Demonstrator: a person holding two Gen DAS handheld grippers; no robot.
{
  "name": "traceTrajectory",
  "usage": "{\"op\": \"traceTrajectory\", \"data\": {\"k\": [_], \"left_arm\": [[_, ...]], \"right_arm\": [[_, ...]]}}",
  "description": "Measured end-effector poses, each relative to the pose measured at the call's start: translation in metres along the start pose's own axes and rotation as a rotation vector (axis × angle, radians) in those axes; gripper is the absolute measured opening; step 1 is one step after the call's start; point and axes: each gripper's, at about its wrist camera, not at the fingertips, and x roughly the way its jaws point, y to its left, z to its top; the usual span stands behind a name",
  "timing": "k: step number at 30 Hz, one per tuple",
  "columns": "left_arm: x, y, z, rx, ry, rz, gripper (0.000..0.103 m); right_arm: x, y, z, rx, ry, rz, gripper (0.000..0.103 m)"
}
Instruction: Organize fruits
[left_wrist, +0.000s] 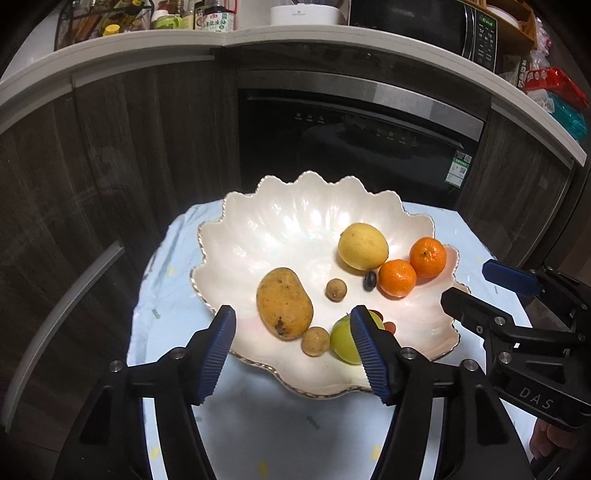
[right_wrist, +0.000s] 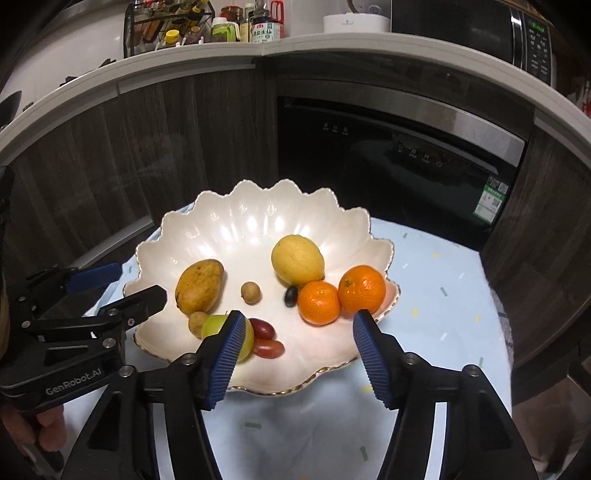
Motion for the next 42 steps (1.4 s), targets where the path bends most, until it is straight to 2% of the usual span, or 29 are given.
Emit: {"op": "traceTrajectory", "data": {"k": [4,7,16,20,24,42], "left_arm": [[-0.011,0.003,0.001,-0.008,-0.018,0.019,0.074],[-0.021,0.005,0.002,-0.019,-0.028,0.028,0.077],[-0.053,0.007,0.000,-0.035,-0.066,0.056,0.087],[-0.068,0.006,-0.004,-0.032,-0.080,0.063,0.088],[-0.081,0.005,-0.008,-0.032,-0.092,0.074,0.090],[-0.121,0.003,-0.026,-0.043,-0.126,0.099,0.090]], "right_arm": [[-0.010,0.002,0.002,0.010,-0.014,-0.009,0.068],[-0.020,0.004,0.003,0.021,-0.031,-0.018,0.072],[-0.048,0.010,0.002,0.041,-0.067,-0.031,0.074],[-0.064,0.012,-0.002,0.057,-0.089,-0.036,0.078],[-0.077,0.014,-0.007,0.061,-0.104,-0.042,0.078],[-0.115,0.017,-0.025,0.098,-0.141,-0.067,0.078]]}}
